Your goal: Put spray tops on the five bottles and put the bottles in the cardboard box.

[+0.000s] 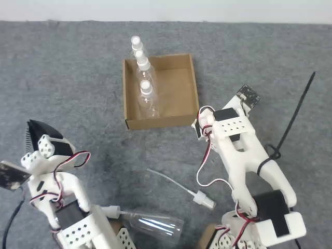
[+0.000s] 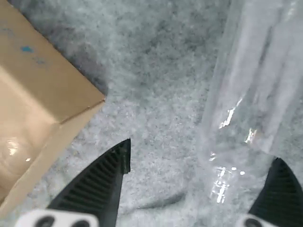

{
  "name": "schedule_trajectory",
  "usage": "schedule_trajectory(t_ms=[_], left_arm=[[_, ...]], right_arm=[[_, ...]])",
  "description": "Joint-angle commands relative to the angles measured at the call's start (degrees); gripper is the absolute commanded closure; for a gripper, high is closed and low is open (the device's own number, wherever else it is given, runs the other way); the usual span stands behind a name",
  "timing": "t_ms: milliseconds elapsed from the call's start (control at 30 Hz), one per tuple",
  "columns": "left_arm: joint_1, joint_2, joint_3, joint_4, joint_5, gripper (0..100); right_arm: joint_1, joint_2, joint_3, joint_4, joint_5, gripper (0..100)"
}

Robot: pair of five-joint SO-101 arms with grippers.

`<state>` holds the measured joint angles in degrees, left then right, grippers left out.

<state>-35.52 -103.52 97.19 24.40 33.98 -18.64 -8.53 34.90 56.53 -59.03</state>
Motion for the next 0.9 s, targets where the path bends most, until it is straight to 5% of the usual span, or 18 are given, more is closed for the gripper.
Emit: schedule_trajectory(t_ms=[0, 367, 867], left_arm=[[0.2, -0.9, -0.7, -2.1, 0.1, 98], [0.2, -0.9, -0.7, -2.0, 0.1, 98], [0.2, -0.9, -0.7, -2.0, 0.1, 98]], right_arm=[[-0.3, -8.0, -2.9, 1.0, 2.2, 62.5], [-0.5, -17.5, -3.1, 10.4, 16.5, 62.6], [-0.2, -17.5, -3.3, 20.4, 49.9, 62.3]])
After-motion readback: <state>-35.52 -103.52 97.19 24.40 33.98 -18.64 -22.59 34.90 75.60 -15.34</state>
